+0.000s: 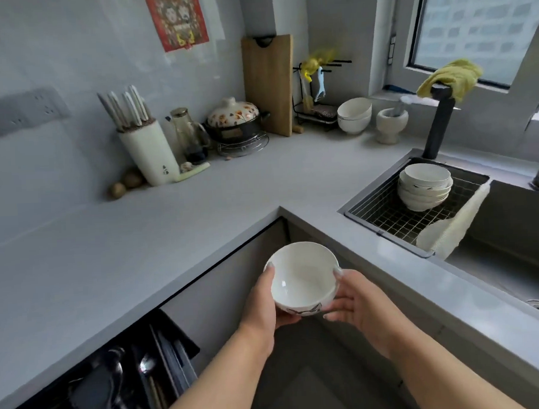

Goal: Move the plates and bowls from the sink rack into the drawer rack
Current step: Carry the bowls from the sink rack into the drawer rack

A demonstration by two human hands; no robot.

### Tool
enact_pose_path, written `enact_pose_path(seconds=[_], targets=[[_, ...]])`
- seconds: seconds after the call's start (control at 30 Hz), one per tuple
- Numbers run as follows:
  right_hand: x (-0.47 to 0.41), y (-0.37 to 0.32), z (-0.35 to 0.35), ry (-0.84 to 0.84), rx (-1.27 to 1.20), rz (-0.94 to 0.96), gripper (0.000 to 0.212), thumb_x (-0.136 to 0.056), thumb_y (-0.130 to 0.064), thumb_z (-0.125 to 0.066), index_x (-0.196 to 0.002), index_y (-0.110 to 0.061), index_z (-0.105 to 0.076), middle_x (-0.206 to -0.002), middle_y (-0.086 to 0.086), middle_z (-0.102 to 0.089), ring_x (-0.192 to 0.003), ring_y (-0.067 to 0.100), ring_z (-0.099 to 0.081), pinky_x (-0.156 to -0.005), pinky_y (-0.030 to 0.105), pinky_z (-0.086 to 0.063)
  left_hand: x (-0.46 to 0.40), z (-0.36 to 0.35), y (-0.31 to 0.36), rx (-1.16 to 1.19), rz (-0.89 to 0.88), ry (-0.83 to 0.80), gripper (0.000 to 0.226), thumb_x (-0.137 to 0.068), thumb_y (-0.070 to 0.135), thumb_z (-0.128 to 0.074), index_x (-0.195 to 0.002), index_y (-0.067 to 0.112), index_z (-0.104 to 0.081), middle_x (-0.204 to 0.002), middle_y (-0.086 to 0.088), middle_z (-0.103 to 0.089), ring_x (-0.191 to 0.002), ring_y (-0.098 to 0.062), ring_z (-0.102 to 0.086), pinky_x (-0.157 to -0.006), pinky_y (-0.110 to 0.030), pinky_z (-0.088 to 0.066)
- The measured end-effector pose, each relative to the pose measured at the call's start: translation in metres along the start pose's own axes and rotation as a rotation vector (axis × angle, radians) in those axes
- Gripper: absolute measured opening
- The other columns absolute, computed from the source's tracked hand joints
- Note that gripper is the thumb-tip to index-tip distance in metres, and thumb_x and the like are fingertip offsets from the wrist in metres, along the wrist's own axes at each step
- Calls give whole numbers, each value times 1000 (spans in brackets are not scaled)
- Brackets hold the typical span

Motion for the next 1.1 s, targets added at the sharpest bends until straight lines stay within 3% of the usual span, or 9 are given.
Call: enact_pose_path(seconds=[0.13,0.3,0.53,0.77,0.97,1.1], targets=[[-1,15,-44,-52,-80,-74,61,-71,-42,-60,-118,-5,-56,-96,24,-66,-76,27,-65,-68,35,-55,14,44,-6,41,4,44,46,-96,54,-37,-114,20,-62,-108,-14,-69,-93,-30,-66,-57,-31,-51],[1,36,-104,-93,-55,-119,39,-91,-30,-53,-117,-1,-57,-88,22,-64,-70,27,-63,-65,34,-53,36,112,-12,87,-26,140,41,-98,52,-35,-104,22,-63,-95,-10,-69,-79,-25,-64,-57,-29,-49],[22,89,-228,-187,53,-200,35,-92,-32,-51,-112,-3,-59,-84,18,-61,-64,22,-58,-63,32,-49,80,252,-38,136,-45,310,45,-98,53,-37,-102,16,-62,-71,-12,-66,-61,-23,-61,-49,-27,-48],[63,151,-368,-305,177,-242,32,-92,-31,-51,-109,-5,-59,-76,12,-65,-62,19,-59,-61,32,-47,150,399,-68,140,-65,427,45,-100,52,-32,-95,20,-63,-60,-3,-68,-56,-19,-61,-58,-32,-51],[96,214,-481,-403,255,-291,31,-93,-29,-50,-110,-5,-59,-79,14,-62,-57,18,-58,-54,30,-46,215,542,-107,77,-39,623,50,-102,49,-28,-99,16,-66,-77,-7,-74,-70,-19,-68,-72,-35,-55],[105,246,-532,-424,321,-308,27,-91,-28,-54,-106,-6,-57,-83,18,-59,-61,22,-56,-57,31,-47,257,625,-139,-7,1,826,52,-99,54,-30,-120,17,-60,-116,-5,-65,-107,-23,-60,-97,-43,-48]])
Point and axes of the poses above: each hand's wrist, its own x-axis away from the middle knuckle, its own z-axis out of the back of the hand, y = z × x, the point moved 10 cm from there along -x, towards the middle knuckle
